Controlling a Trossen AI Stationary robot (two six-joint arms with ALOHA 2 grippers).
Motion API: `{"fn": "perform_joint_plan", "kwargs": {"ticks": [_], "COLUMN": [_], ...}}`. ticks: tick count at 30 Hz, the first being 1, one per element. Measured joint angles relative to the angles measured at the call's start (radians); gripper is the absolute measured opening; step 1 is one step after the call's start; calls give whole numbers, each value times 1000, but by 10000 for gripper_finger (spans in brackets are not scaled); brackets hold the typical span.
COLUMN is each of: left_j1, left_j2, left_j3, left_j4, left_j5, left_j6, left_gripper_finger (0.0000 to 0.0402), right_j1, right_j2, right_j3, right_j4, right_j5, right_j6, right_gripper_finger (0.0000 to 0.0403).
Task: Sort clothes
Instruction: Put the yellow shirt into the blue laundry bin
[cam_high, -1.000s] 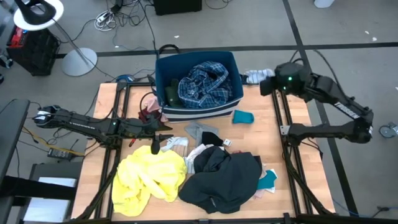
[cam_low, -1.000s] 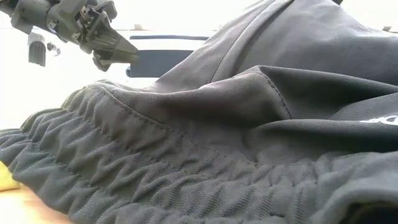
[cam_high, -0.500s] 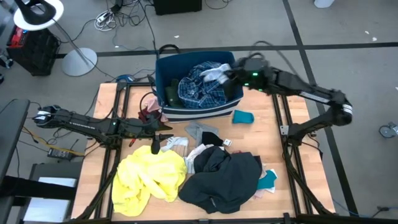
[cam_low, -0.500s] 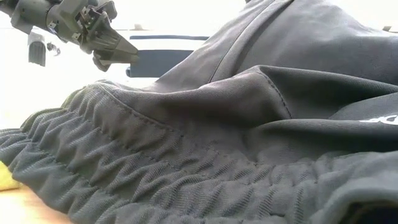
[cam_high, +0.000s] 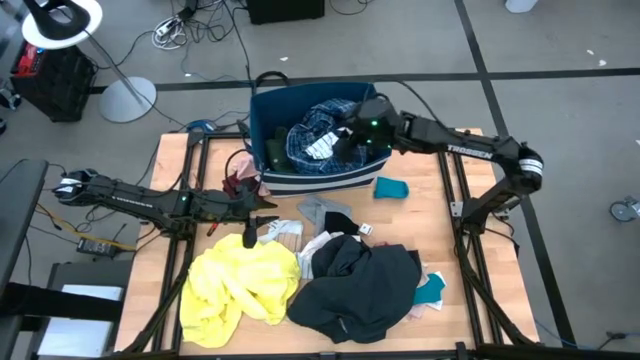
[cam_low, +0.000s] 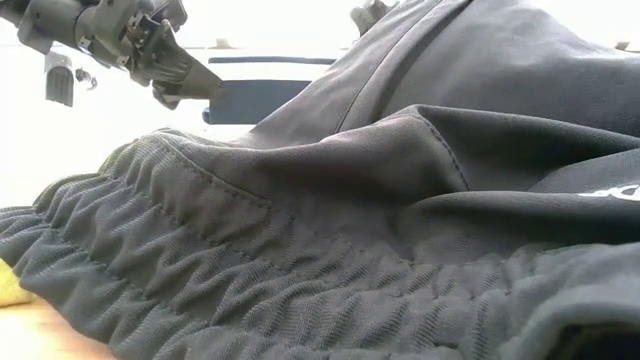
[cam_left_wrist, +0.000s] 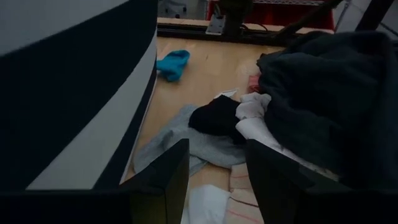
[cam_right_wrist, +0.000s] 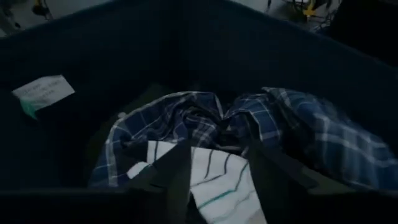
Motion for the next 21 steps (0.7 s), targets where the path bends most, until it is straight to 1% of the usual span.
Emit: {"fn": "perform_joint_plan", "kwargs": {"ticks": [4, 7, 9, 11, 13, 15, 18, 21], "left_j1": [0, 0, 1, 2, 3, -1, -20, -51], "left_j2": [0, 0, 0, 0, 0, 0, 0, 0], "left_j3": [0, 0, 0, 0, 0, 7, 65, 160], "left_j4": [65, 94, 111, 135, 153, 153, 56, -132], "left_j5": [0, 1, 2, 4, 40, 70, 66, 22], "left_j6": [-3, -42, -81, -82, -85, -104, -114, -123], "left_gripper_finger": [163, 163, 163, 163, 163, 163, 163, 163], "right_j1": [10, 31, 52, 77, 103, 137, 195, 253], "right_j2": [-123, -225, -295, -355, -407, -457, -545, -646], "right_j3": [0, 0, 1, 2, 2, -4, -65, -179], "right_j4": [-68, -165, -257, -369, -488, -600, -695, -716], "right_j5": [0, 0, 0, 0, 4, 36, 117, 152], "right_j6": [-32, -23, 16, 63, 117, 185, 271, 375], "right_gripper_finger": [199, 203, 202, 201, 199, 199, 199, 198]}}
